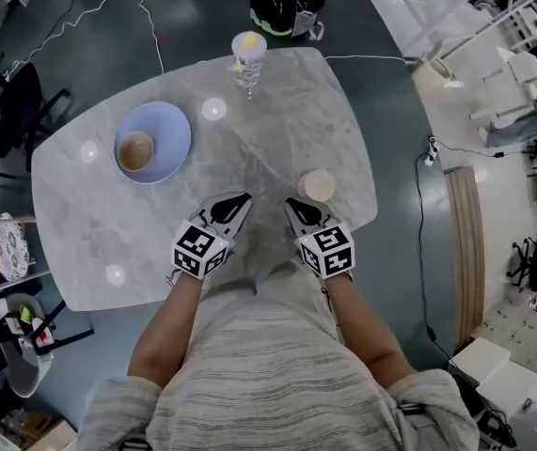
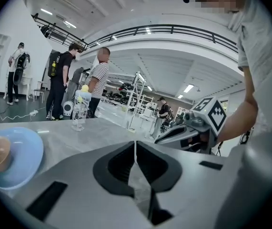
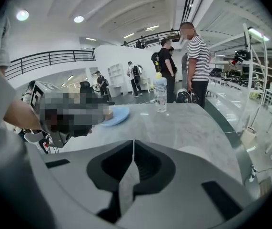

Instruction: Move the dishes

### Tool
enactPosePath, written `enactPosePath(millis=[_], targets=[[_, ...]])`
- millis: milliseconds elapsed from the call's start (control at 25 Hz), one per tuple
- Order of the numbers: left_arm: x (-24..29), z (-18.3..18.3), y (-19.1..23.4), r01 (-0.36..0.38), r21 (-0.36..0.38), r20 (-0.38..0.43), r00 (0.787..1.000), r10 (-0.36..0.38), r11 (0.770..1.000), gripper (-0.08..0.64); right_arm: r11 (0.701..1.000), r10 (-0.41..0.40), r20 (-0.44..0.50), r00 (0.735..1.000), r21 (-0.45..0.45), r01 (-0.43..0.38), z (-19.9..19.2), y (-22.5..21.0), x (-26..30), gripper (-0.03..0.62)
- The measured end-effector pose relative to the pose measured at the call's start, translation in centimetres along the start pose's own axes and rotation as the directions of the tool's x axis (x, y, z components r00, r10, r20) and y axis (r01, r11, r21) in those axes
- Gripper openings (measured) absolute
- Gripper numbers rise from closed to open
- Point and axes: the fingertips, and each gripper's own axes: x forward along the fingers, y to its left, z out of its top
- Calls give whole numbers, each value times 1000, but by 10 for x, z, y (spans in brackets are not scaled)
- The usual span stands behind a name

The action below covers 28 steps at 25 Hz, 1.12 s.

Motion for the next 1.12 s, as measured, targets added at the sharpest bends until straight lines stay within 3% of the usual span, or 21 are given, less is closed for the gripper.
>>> enactPosePath(millis=[440, 800, 1120], targets=[[33, -13, -35, 99, 7, -68, 993, -98, 995, 28, 986, -143, -39, 989, 84, 146, -37, -57, -29, 28], [45, -22, -52, 141, 14, -101, 985, -139, 990, 28, 973, -184, -83, 979, 123, 193, -64, -73, -38, 81], [45, -26, -57, 145, 17, -115, 983, -142, 989, 28, 965, -182, -183, 966, 153, 211, -96, -79, -30, 104]])
